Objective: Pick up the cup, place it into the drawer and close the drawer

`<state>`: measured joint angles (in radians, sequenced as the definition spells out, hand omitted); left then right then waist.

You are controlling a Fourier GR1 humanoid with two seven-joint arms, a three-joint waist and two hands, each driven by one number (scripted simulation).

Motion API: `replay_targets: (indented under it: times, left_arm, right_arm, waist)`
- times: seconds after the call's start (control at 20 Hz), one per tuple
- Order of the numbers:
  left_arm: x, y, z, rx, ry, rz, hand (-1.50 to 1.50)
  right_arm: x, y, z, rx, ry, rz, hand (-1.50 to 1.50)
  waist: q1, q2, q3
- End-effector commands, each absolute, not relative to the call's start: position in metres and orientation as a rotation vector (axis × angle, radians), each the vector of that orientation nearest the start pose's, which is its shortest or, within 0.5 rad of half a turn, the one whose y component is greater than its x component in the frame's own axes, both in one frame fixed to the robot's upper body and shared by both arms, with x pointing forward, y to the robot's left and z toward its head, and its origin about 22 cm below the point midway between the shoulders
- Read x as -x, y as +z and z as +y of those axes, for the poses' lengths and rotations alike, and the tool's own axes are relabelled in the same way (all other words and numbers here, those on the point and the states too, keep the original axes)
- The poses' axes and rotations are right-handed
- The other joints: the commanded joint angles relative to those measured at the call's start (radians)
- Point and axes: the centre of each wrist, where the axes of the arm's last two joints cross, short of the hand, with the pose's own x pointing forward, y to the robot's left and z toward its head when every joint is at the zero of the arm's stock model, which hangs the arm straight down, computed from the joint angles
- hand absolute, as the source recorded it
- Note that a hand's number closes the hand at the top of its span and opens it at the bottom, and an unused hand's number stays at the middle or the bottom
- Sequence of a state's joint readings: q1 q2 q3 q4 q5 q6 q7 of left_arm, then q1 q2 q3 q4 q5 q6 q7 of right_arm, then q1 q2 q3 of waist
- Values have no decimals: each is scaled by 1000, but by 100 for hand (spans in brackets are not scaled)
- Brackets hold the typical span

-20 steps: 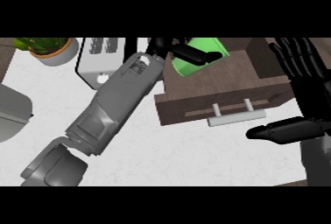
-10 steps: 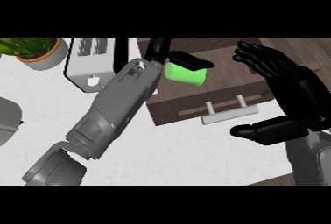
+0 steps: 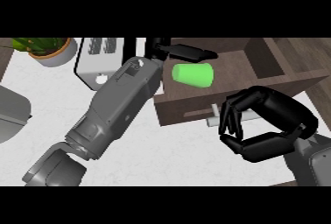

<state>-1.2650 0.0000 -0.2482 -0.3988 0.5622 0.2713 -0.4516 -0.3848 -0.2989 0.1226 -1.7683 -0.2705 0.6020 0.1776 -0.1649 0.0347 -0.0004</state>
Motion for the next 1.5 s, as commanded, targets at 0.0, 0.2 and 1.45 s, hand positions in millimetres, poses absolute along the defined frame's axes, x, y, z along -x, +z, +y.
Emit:
replay_targets:
  times: [0.0,0.2,1.45]
  left_arm:
    - [-442,139,36,237,-52,-1939,-150]
    - [-441,124,43,208,-10,-1906,-150]
    - [-422,70,130,374,82,-1917,-150]
  right_arm:
    - [-287,144,-217,-382,1150,-1598,-150]
    - [-276,149,-218,-120,1258,-1624,-150]
    - [-403,27,-256,240,1081,-1505,150]
  waist:
    - [43,-8,1]
    - [72,-18,2]
    - [299,-14,6]
